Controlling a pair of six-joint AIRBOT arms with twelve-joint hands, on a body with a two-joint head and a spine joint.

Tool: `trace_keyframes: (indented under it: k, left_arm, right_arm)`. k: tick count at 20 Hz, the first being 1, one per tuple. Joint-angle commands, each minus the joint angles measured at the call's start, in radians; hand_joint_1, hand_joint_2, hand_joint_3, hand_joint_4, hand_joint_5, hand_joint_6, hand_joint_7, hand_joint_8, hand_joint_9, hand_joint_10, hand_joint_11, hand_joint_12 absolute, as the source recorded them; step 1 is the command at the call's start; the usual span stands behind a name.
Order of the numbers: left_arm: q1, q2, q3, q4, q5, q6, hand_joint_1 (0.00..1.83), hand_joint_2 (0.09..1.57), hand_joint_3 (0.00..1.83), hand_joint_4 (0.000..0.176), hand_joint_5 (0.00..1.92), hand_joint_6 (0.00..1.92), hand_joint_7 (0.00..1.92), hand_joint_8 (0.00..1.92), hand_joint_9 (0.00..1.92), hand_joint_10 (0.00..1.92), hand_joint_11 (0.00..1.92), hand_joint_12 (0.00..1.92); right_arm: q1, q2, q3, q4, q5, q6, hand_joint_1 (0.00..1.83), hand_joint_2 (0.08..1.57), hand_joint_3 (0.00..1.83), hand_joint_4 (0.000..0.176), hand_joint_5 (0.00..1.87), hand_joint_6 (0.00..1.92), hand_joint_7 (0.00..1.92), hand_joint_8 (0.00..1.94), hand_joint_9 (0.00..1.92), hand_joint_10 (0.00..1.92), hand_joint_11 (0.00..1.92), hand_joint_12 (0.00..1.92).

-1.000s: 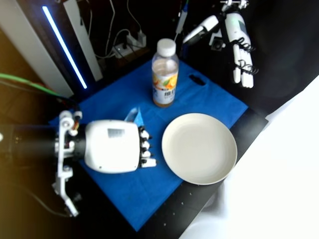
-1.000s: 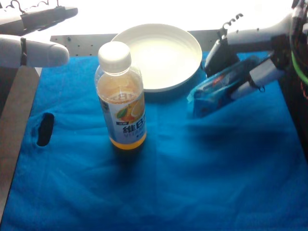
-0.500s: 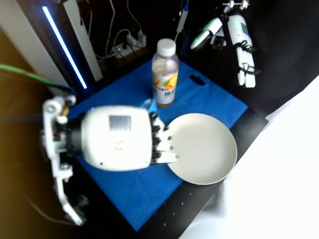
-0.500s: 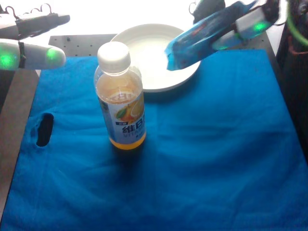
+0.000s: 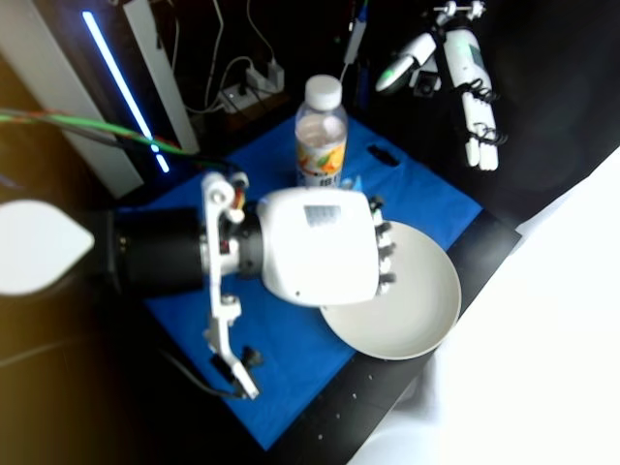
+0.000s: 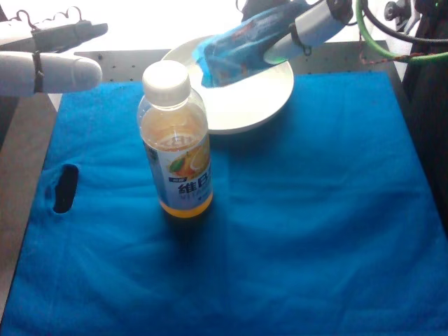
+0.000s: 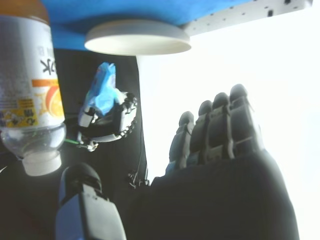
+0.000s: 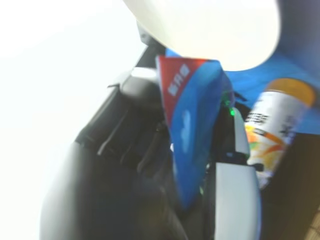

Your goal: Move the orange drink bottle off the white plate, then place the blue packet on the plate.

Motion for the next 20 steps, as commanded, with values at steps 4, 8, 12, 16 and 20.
trace_keyframes:
  k: [4, 8, 12, 16, 20]
  left_arm:
    - [-0.008, -0.008, 0.004, -0.052, -0.1, -0.006, 0.08, 0.79, 0.0, 0.081, 0.0, 0.0, 0.0, 0.0, 0.0, 0.0, 0.0, 0.0]
    - [-0.017, -0.021, 0.013, -0.051, -0.11, -0.007, 0.08, 0.8, 0.0, 0.104, 0.0, 0.0, 0.0, 0.0, 0.0, 0.0, 0.0, 0.0]
    - [-0.021, -0.021, 0.017, -0.051, -0.111, -0.01, 0.07, 0.77, 0.0, 0.104, 0.0, 0.0, 0.0, 0.0, 0.0, 0.0, 0.0, 0.0]
    - [-0.031, -0.024, 0.016, -0.047, -0.115, -0.011, 0.08, 0.82, 0.01, 0.085, 0.0, 0.0, 0.0, 0.0, 0.0, 0.0, 0.0, 0.0]
    - [-0.046, -0.028, 0.015, -0.028, -0.115, -0.016, 0.11, 0.79, 0.0, 0.132, 0.0, 0.0, 0.0, 0.0, 0.0, 0.0, 0.0, 0.0]
  right_arm:
    - [0.005, -0.049, 0.042, 0.116, 0.025, -0.009, 1.25, 1.07, 0.0, 0.0, 1.13, 0.6, 1.03, 1.05, 1.04, 0.7, 0.78, 1.3]
    - [-0.019, -0.097, 0.099, 0.189, 0.025, -0.026, 1.27, 1.09, 0.0, 0.0, 1.08, 0.6, 1.03, 1.12, 0.99, 0.95, 0.8, 1.49]
    - [-0.057, -0.165, 0.176, 0.205, 0.025, -0.026, 1.2, 1.07, 0.0, 0.0, 1.09, 0.73, 0.99, 1.19, 1.02, 1.39, 0.97, 1.72]
    - [-0.099, -0.223, 0.26, 0.209, 0.024, 0.015, 1.24, 1.09, 0.0, 0.0, 1.09, 0.72, 1.02, 1.02, 1.05, 0.59, 0.75, 1.39]
    - [-0.118, -0.266, 0.315, 0.211, 0.021, 0.022, 1.24, 1.09, 0.0, 0.0, 1.09, 0.71, 1.02, 1.01, 1.02, 0.46, 0.69, 1.26]
